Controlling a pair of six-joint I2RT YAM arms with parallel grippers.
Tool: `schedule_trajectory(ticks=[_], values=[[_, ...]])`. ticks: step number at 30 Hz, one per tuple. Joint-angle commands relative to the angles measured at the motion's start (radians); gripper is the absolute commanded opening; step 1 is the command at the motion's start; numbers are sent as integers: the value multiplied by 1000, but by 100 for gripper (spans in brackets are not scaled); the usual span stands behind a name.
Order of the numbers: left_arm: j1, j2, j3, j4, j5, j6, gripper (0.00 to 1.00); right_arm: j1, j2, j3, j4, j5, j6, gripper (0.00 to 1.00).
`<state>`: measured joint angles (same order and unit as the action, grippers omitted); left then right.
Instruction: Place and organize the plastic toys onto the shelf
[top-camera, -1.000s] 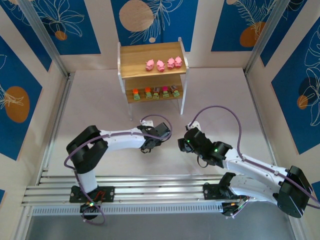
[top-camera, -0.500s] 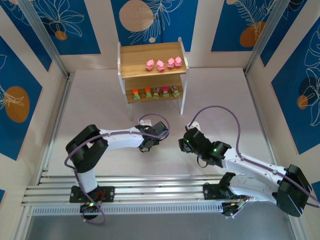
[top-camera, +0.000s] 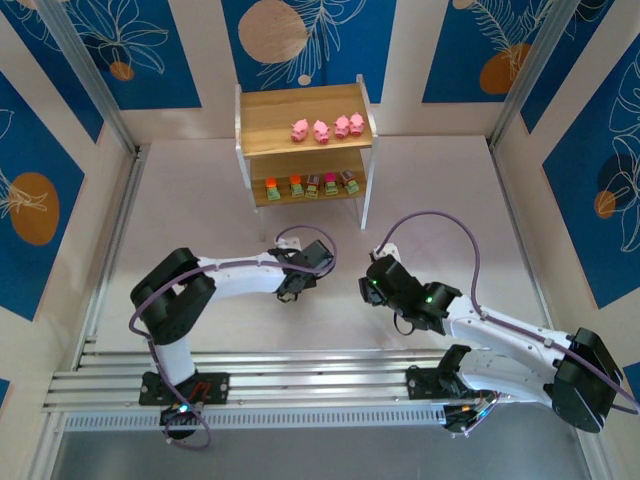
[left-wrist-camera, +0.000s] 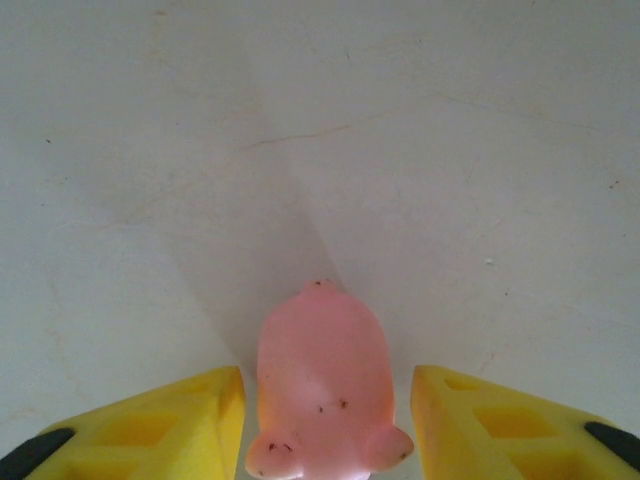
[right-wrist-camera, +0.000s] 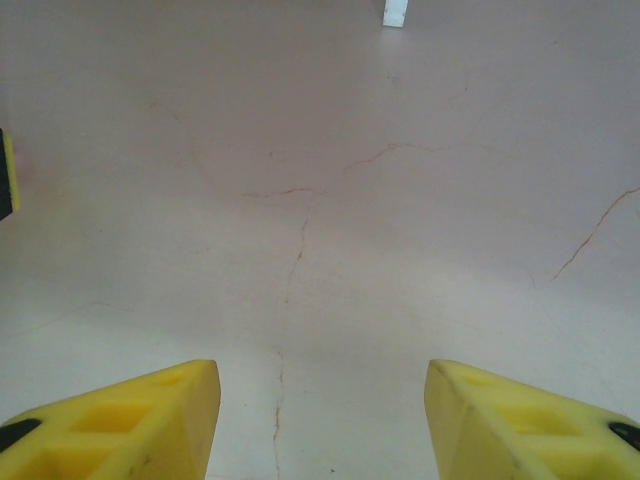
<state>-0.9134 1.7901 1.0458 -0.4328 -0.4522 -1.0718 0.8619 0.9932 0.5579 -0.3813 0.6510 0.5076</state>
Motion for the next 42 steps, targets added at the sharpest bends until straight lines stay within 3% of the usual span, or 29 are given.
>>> schedule_trajectory(ticks=[1, 11, 28, 42], values=[[11, 17, -7, -3, 4, 13, 44, 6, 1, 6, 12, -1, 2, 55], [15, 11, 2, -13, 6, 34, 29, 6, 3, 5, 12, 1, 3, 53], [-45, -121, 120, -198, -103, 117, 29, 8, -8, 3, 11, 4, 3, 54], [-90, -216, 319, -349, -167, 207, 29, 8, -28, -4, 12, 9, 6, 54]])
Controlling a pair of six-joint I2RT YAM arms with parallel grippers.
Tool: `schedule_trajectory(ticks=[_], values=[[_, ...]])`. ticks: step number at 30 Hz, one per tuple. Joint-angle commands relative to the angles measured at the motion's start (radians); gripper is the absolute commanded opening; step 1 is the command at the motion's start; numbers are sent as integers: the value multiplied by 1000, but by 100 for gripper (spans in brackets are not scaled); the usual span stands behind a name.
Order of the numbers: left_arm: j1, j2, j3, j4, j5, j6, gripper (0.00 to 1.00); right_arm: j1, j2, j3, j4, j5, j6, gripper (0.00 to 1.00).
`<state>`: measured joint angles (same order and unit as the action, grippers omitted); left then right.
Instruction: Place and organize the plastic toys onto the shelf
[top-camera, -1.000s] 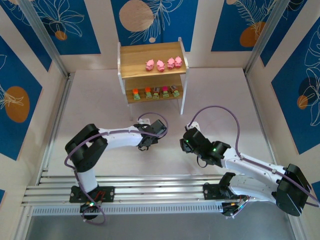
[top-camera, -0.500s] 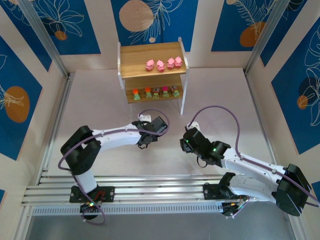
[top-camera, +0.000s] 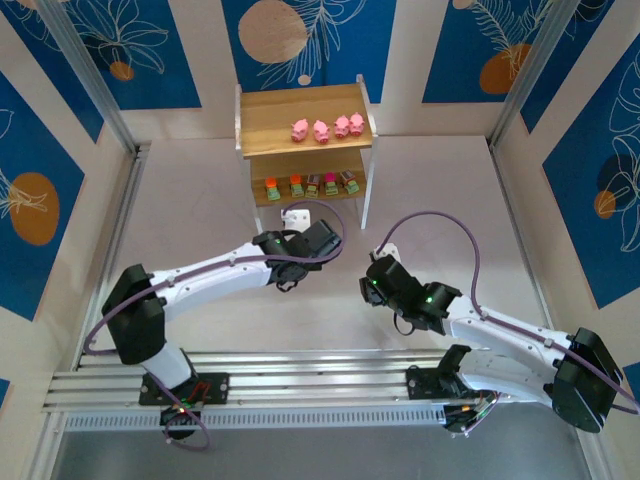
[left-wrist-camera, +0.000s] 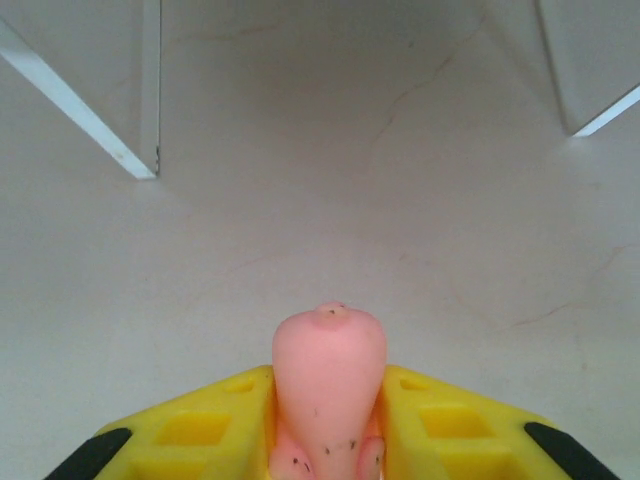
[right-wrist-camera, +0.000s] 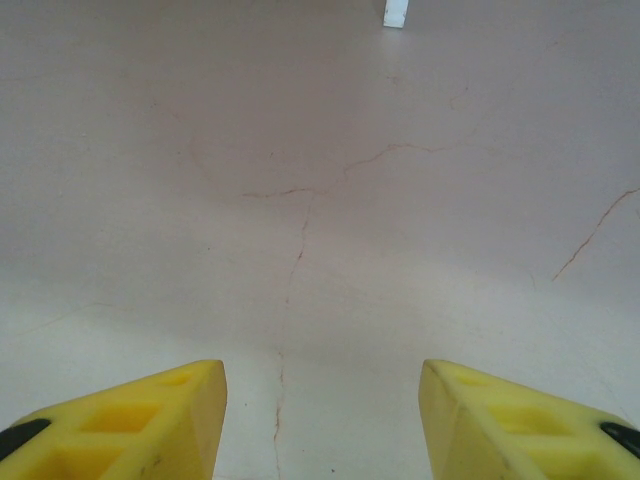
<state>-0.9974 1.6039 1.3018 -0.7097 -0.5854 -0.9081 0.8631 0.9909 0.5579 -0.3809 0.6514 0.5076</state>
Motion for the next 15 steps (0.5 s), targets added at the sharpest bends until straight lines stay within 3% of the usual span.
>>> schedule_trajectory(ticks=[1, 15], values=[[-6, -28, 87, -89, -32, 54, 29, 7, -26, -4, 12, 8, 7, 54], [9, -29, 337, -215, -39, 196, 30, 8, -35, -9, 11, 11, 8, 54]])
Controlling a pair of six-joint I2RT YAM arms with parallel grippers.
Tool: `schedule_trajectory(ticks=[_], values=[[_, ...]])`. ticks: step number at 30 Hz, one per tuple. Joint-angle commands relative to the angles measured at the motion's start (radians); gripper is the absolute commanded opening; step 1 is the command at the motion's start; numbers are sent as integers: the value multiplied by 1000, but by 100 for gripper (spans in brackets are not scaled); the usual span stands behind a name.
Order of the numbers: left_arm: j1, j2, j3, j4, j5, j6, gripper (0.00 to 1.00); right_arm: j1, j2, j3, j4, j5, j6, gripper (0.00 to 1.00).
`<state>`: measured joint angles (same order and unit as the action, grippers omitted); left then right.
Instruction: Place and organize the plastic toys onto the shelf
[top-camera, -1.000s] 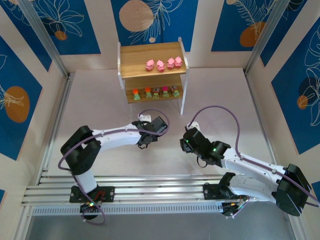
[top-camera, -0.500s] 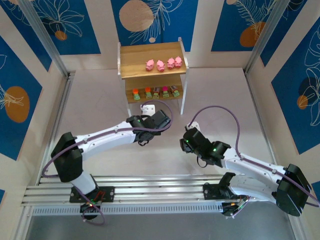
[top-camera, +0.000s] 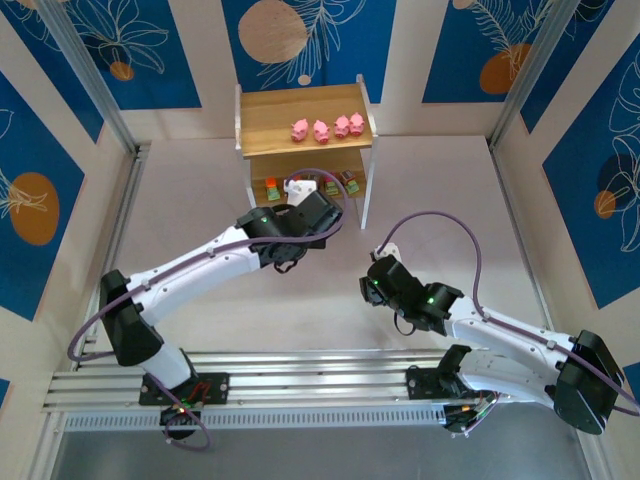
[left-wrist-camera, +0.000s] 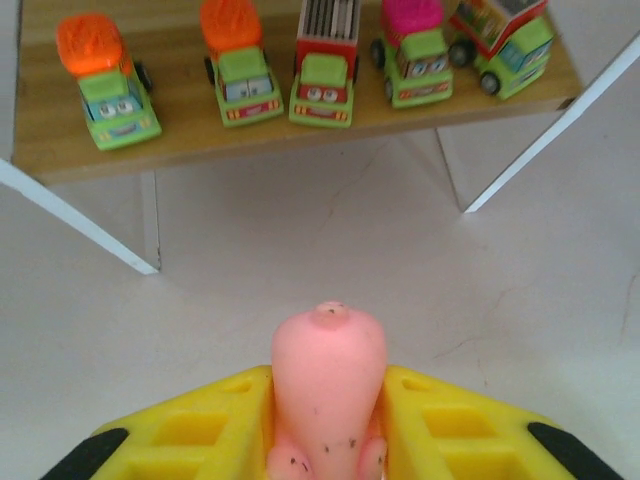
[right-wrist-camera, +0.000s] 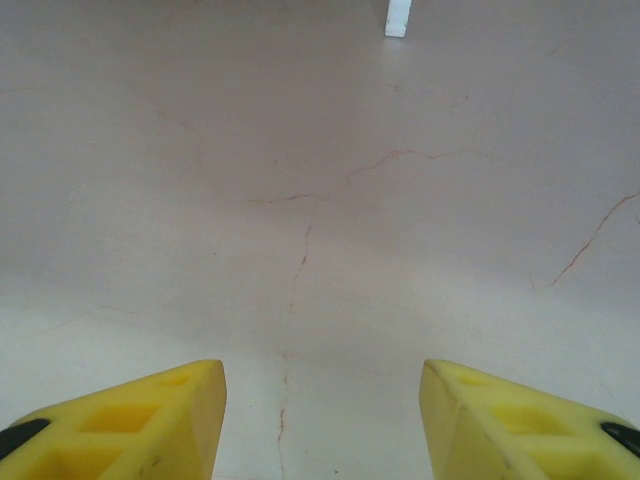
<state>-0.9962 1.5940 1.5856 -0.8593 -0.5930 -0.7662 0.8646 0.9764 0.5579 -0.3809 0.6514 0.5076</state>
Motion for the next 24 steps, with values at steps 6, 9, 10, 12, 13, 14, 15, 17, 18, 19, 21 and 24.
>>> schedule_trajectory(ticks=[6, 9, 10, 12, 13, 14, 15, 17, 18, 19, 21, 24], values=[[48, -24, 151, -90, -26, 123, 30, 7, -20, -9, 13, 11, 8, 54], [71, -17, 205, -104, -21, 160, 30, 7, -19, -9, 12, 12, 8, 54], [81, -15, 222, -107, -18, 172, 30, 6, -21, -9, 11, 12, 8, 54], [97, -9, 257, -111, -15, 193, 30, 7, -19, -9, 12, 12, 9, 54], [107, -5, 275, -112, -12, 204, 30, 7, -20, -9, 11, 12, 8, 54], [117, -1, 292, -112, -8, 217, 30, 7, -20, -9, 11, 12, 8, 54], [126, 2, 307, -112, -4, 227, 30, 7, -20, -9, 11, 13, 8, 54], [147, 12, 342, -115, 2, 248, 30, 7, -20, -9, 11, 13, 8, 54], [155, 17, 357, -113, 6, 259, 30, 7, -19, -9, 11, 13, 8, 54], [165, 23, 374, -113, 11, 268, 30, 7, -18, -9, 11, 13, 8, 54], [187, 35, 404, -111, 22, 286, 30, 7, -18, -9, 12, 14, 8, 54], [217, 56, 453, -110, 41, 315, 31, 7, -17, -8, 11, 13, 8, 54]])
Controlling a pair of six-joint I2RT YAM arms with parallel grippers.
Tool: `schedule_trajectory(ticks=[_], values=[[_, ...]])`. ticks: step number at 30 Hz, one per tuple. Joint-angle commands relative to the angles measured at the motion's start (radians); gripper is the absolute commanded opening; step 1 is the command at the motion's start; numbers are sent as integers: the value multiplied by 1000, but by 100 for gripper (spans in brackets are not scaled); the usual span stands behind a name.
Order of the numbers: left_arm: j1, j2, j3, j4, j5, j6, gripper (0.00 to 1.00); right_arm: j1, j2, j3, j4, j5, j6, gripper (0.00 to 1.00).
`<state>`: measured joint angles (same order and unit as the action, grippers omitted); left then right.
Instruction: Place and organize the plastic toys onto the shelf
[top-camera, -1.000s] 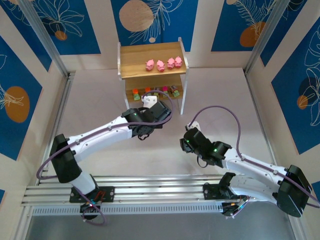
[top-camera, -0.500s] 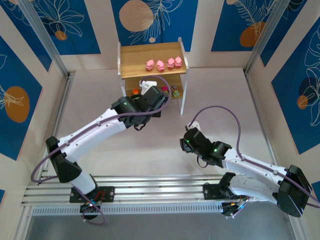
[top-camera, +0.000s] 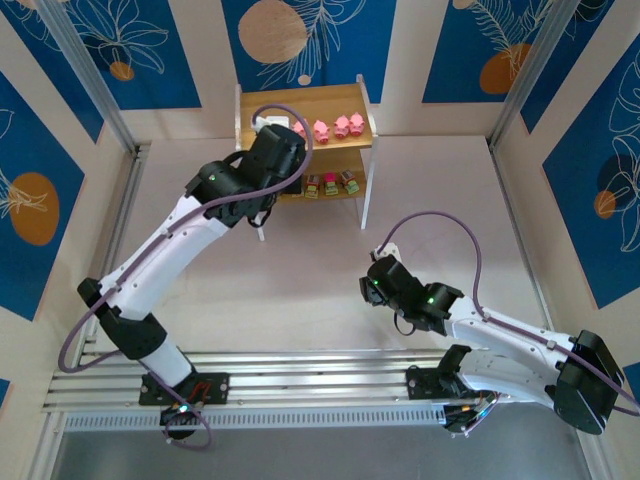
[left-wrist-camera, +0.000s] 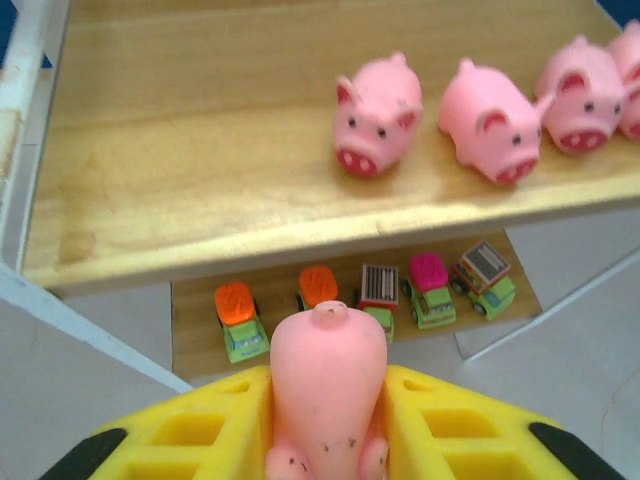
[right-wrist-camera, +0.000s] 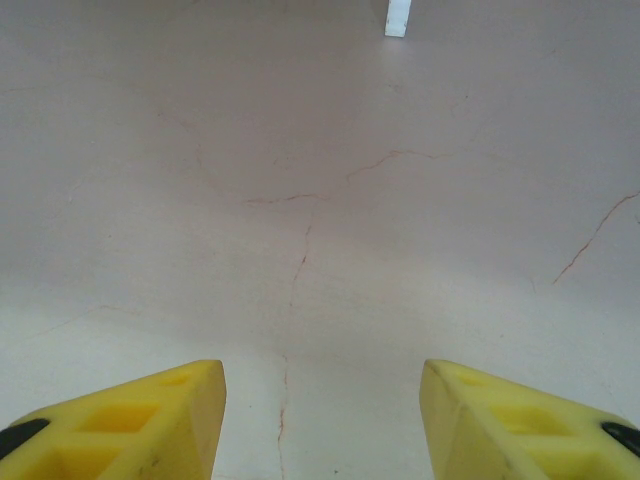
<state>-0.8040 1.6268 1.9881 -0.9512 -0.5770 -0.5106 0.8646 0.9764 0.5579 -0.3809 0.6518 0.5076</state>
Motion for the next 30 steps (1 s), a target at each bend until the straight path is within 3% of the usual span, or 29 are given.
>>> schedule_trajectory(ticks=[1, 14, 30], values=[[38, 32, 68, -18, 30, 70, 30, 7, -16, -7, 11, 12, 8, 54], [169, 148, 201, 3, 145, 139, 31, 7, -12, -7, 13, 12, 8, 54], [209, 221, 286, 6, 163, 173, 32, 7, -10, -7, 13, 10, 7, 54]])
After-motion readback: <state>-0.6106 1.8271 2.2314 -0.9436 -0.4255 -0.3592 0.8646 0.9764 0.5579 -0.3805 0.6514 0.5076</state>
